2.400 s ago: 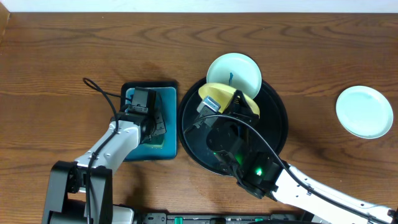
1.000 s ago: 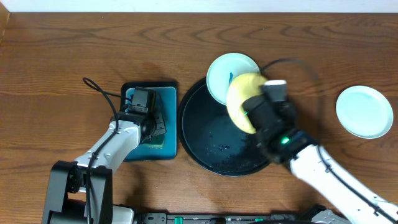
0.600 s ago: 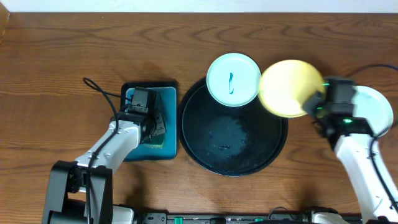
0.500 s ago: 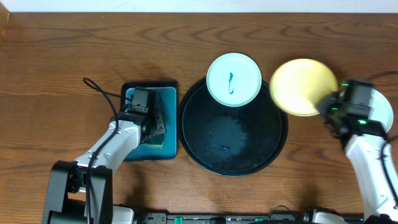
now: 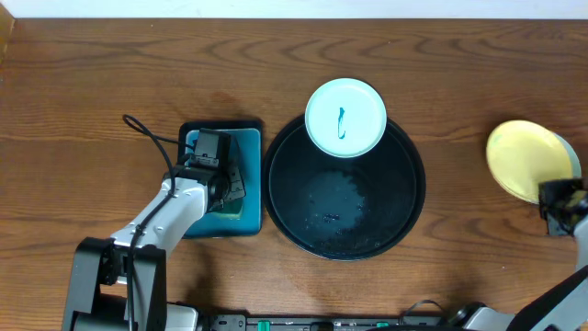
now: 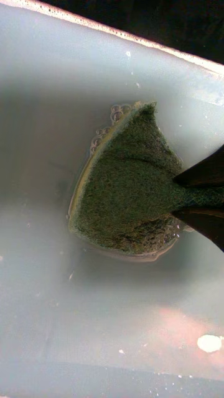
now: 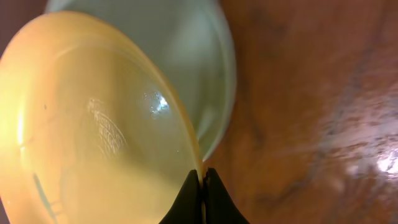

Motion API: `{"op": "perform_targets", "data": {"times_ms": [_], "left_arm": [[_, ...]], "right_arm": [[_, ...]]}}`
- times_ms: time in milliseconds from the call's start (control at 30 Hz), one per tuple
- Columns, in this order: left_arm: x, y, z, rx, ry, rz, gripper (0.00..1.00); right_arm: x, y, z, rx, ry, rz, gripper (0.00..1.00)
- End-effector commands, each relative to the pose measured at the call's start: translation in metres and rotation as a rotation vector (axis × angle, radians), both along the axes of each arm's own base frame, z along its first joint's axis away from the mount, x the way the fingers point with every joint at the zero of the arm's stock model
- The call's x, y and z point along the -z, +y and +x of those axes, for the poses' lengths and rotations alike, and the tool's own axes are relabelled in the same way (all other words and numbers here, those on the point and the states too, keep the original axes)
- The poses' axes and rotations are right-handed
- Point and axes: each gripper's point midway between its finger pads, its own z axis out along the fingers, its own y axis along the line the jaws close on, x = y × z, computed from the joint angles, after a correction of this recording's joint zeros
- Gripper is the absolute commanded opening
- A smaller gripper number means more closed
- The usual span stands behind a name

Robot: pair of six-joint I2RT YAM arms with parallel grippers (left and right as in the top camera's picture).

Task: Clean dirty plates on tray and stack at the side
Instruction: 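Carry the yellow plate right and set it on the mint plate, then release the yellow plate and move the right gripper to the pale blue plate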

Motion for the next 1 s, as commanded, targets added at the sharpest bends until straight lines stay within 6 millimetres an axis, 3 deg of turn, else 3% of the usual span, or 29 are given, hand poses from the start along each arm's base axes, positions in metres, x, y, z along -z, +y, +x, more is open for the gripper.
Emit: {"op": "perform_targets", "data": {"times_ms": [0,233,300,367,467,600,733,967], "left_arm": [[0.017,0.002,-0.015,0.013,0.077,0.008,0.07],[0.017,0.002,-0.015,0.013,0.077,0.008,0.08],[0.017,0.002,-0.015,0.013,0.077,0.008,0.08],[0.017,0.002,-0.015,0.013,0.077,0.008,0.07],[0.017,0.002,-0.015,0.012,0.077,0.008,0.08],[0.017,0.002,-0.015,0.013,0.077,0.008,0.08],[0.017,0.002,-0.015,0.013,0.077,0.008,0.08],[0.017,0.002,-0.015,0.013,0.078,0.008,0.08]], "right_arm": [[0.004,-0.007,0.000,0.045,-0.047,0.076,0.01],[0.002,-0.016,0.014,-0.005,-0.127,0.061,0.01],[-0.004,-0.017,0.025,-0.070,-0.171,0.030,0.17],[-0.010,-0.013,0.034,-0.132,-0.215,0.019,0.46],[-0.024,-0.001,0.054,-0.253,-0.315,0.013,0.57],[-0.039,0.020,0.074,-0.371,-0.420,0.028,0.61],[-0.060,0.058,0.101,-0.609,-0.545,-0.010,0.59],[-0.085,0.157,0.129,-1.060,-0.698,-0.065,0.53]]}}
